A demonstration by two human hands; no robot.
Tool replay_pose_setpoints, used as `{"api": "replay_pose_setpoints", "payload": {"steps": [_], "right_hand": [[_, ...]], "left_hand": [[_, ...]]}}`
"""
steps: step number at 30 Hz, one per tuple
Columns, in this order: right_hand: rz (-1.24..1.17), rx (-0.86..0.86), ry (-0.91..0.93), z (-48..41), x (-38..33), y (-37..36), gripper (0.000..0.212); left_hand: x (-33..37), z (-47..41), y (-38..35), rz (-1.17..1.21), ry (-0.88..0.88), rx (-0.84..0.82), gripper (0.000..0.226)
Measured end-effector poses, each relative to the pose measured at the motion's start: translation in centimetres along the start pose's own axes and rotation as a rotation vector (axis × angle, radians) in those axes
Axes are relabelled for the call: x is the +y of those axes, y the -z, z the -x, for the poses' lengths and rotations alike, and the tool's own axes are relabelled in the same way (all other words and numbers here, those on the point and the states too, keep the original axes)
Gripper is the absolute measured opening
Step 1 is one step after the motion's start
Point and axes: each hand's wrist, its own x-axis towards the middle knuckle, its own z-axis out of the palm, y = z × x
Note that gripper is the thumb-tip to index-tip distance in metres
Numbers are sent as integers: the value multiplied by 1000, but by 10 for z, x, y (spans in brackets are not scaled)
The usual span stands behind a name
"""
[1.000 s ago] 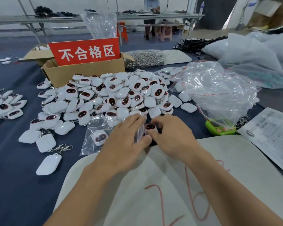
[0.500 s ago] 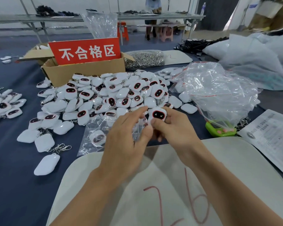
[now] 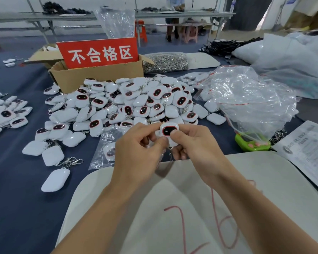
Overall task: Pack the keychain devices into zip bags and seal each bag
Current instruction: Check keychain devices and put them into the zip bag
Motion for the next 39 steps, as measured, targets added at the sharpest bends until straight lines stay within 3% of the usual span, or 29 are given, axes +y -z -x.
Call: {"api": "replay_pose_setpoints", "payload": {"steps": [5,9,13,17,26,28,33,39], "right_hand": [[-10,48,-42,-1,-1,-2,21],[23,67,-30,1,-2,-3,31],[-30,94,-62,2,-2,-3,16],[-56,110,-83,4,-1,-4,15],[-56,3,-81,4,-2,-6,20],[-53,-33,-76,4,-1,-8,11],[-48,-44,-75,4,-1,-12,25],[-67,-24,-44,5,-1,-11,26]], "left_hand": [[-1,0,1,158,85,-10,15],[-2,-1,0,203,123,8,13],[-1,-2,0,180,70,-3,14],[0,-2,2,175,60,-10,14],[1,-2,-2,208,152,25,15],[2,-2,-2,211,161,40,19],[4,-4,-1,240,178,74,22],[4,-5,0,328,174,-3,20]]}}
